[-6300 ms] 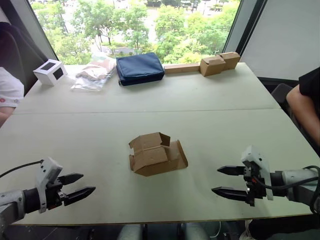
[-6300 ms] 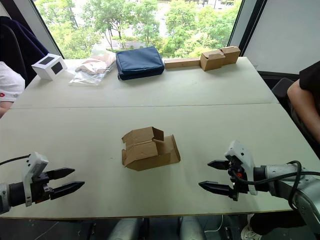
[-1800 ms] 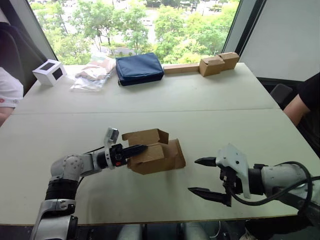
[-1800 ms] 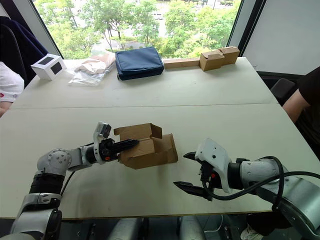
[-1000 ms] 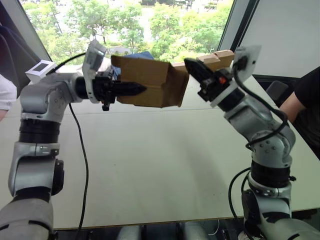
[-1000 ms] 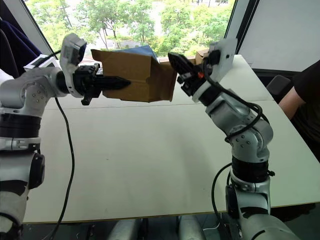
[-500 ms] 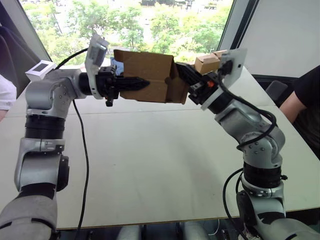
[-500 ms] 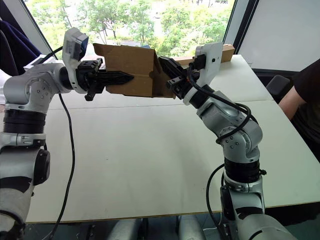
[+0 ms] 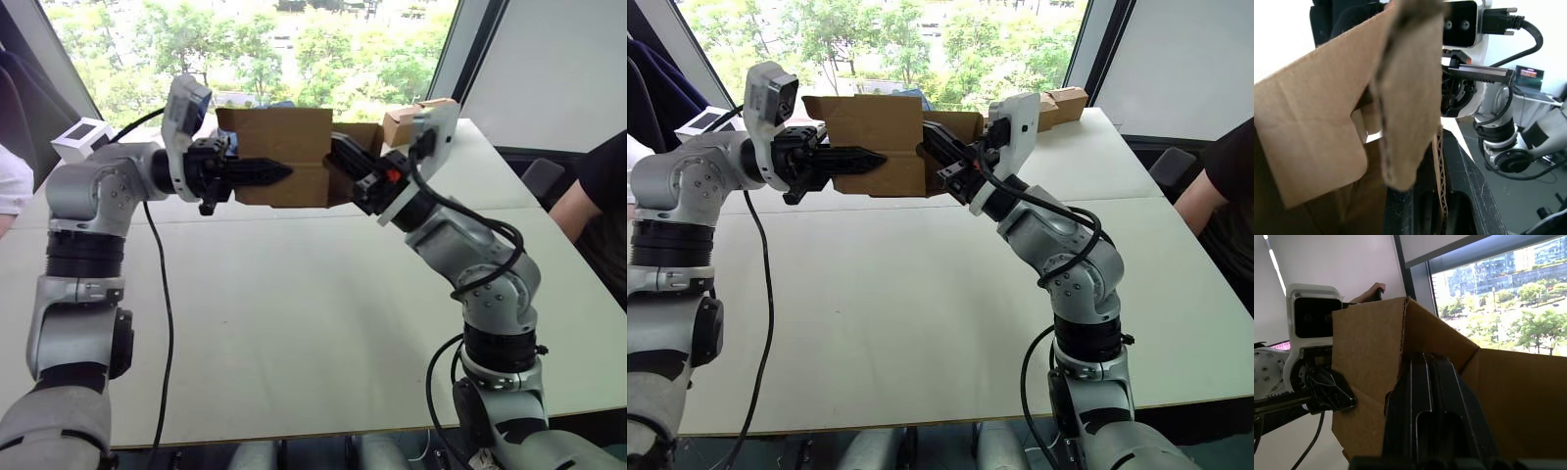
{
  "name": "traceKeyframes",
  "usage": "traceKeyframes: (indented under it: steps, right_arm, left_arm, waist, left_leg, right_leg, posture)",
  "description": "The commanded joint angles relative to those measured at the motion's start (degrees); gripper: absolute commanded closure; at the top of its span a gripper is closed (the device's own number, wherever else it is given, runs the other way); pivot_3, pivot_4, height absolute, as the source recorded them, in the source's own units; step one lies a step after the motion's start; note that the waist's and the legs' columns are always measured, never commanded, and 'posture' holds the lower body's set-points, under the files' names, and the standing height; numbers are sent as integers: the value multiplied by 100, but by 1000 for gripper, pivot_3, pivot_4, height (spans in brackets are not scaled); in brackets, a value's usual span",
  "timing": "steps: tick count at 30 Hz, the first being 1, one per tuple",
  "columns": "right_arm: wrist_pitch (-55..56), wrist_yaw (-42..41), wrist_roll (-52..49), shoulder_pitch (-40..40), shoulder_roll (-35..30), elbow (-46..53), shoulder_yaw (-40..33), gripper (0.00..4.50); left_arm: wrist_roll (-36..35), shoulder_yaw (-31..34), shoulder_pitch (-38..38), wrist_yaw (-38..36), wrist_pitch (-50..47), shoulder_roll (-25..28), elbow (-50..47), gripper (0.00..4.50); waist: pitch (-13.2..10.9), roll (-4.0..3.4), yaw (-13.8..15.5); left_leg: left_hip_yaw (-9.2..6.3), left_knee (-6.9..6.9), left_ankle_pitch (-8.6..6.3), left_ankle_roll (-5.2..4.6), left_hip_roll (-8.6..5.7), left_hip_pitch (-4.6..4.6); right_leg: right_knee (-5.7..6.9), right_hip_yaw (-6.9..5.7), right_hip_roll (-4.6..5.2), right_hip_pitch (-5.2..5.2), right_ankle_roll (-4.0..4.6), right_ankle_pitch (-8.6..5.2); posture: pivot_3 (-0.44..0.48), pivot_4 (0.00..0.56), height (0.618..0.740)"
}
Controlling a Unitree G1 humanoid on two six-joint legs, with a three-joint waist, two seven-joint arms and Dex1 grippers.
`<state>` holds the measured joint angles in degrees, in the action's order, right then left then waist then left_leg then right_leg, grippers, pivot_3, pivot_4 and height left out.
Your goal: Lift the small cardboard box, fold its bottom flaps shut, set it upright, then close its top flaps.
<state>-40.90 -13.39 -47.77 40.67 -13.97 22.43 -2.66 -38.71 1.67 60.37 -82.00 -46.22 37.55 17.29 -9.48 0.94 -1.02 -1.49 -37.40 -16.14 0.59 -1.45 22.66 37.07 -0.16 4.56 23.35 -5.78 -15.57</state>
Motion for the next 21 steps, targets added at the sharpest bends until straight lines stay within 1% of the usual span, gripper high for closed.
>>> traceKeyframes:
  steps: [1,6,11,14,17,19,21]
  right_arm:
    - [8,-119,-147,122,26,263,-35,4461]
    - [-54,-225,-211,91,-51,361,-14,4461]
    - [-358,-204,-312,58,-483,636,-214,4461]
    - [-696,-257,-562,-69,-1009,1024,-426,4461]
    - [-892,-243,-860,-206,-1373,1240,-659,4461]
    - [-1029,-271,-1105,-447,-1672,1283,-965,4461]
    - [-1168,-418,-1232,-798,-2000,1339,-1115,4461]
  left_arm:
    - [-168,200,42,-12,-40,1,-129,4500]
    - [-134,208,61,47,28,-44,-19,4500]
    - [-74,251,101,94,137,-35,134,4500]
    - [-124,320,115,96,129,-1,160,4500]
    - [-145,338,98,65,79,18,137,4500]
    - [-154,323,66,-10,64,45,99,4500]
    - [-151,316,60,-46,69,49,91,4500]
  waist:
    - [0,0,-2]
    - [0,0,-4]
    - [0,0,5]
    - [0,0,8]
    - [-1,1,18]
    - [-1,1,21]
    - [-1,1,29]
  left_leg:
    - [0,0,0,0,0,0]
    - [0,0,0,0,0,0]
    - [0,0,0,0,-1,0]
    - [0,0,0,0,0,1]
    - [-1,0,-1,-1,0,2]
    - [0,-2,-1,-1,0,2]
    - [-1,-3,-1,-2,0,2]
  right_leg:
    - [0,0,0,0,0,0]
    - [0,0,0,0,0,0]
    - [0,0,1,0,0,0]
    - [-1,0,1,0,0,0]
    - [-2,0,1,0,0,0]
    - [-3,0,2,-1,0,0]
    - [-3,0,1,-2,0,0]
  posture:
    - [0,150,737]
    - [0,150,737]
    - [0,150,737]
    - [0,150,737]
    - [0,150,737]
    - [0,150,737]
    - [0,150,737]
